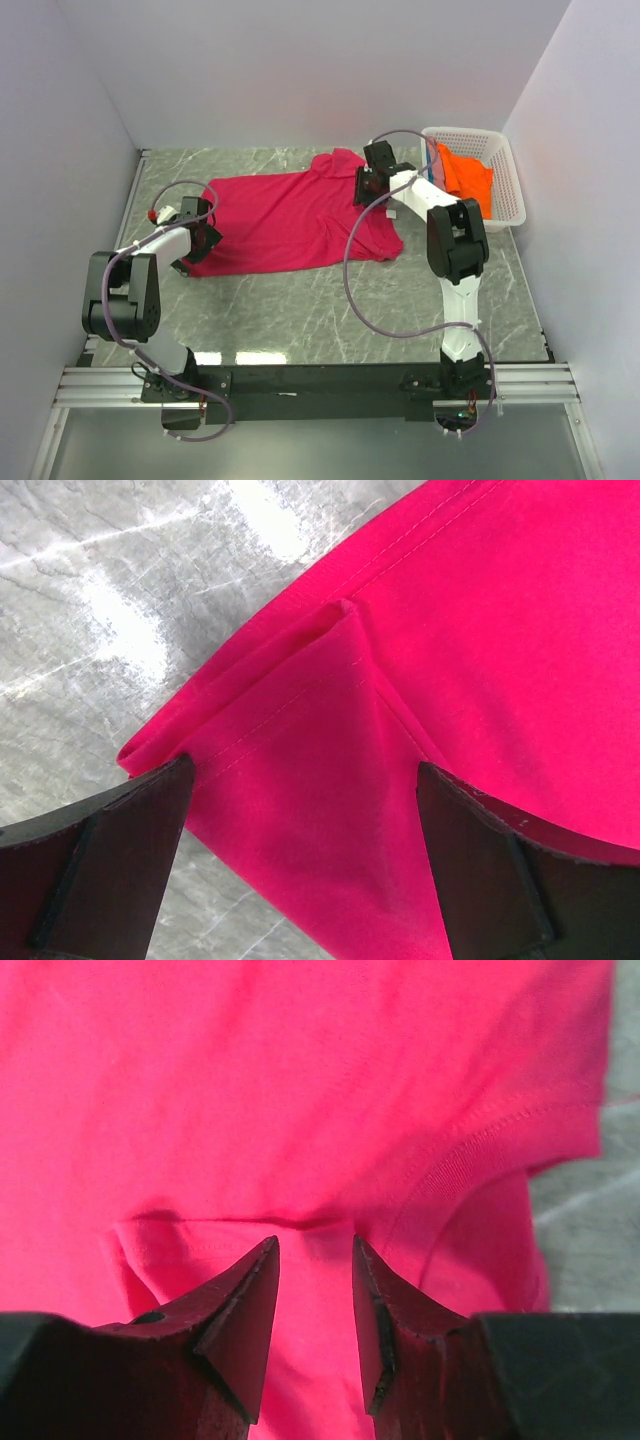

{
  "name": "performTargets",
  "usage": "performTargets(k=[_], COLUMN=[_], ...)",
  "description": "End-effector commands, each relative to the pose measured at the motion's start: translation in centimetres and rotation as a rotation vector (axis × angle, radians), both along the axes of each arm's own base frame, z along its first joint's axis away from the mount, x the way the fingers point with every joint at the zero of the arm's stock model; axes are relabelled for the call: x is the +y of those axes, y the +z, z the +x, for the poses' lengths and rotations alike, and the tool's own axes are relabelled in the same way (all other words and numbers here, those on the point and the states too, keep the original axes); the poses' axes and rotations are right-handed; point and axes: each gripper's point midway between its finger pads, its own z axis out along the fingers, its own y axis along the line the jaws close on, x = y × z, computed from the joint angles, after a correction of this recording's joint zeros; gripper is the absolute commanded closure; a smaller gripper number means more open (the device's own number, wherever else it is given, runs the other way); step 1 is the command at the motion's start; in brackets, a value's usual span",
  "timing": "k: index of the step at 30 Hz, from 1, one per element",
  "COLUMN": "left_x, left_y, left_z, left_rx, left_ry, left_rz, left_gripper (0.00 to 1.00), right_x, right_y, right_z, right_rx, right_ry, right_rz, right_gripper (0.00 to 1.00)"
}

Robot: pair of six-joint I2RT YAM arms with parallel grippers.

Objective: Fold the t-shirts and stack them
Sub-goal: Fold the tshirt

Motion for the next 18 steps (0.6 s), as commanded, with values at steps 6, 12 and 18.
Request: performTargets(k=[6, 12, 18], left_x=[0.4, 0.7, 0.9], left_y=[0.5, 0.4, 0.7], left_z=[1.1, 0.9, 0.7], left_rx=[-0.015, -0.011, -0.015], left_ry=[-0.001, 0.008, 0.016], left_rz=[0.002, 0.008, 0.013], left_gripper=[0.01, 0.01, 0.01], right_x=[1.1, 0.8, 0.2], right_y=[-1.3, -2.3, -0.3], right_z=[1.0, 0.6, 0.7], right_rx=[0.007, 0.034, -0.010], right_ry=[0.063, 0.055, 0.023], right_rz=[0.025, 0.018, 0.007], right_gripper=[0.60, 0.71, 1.00])
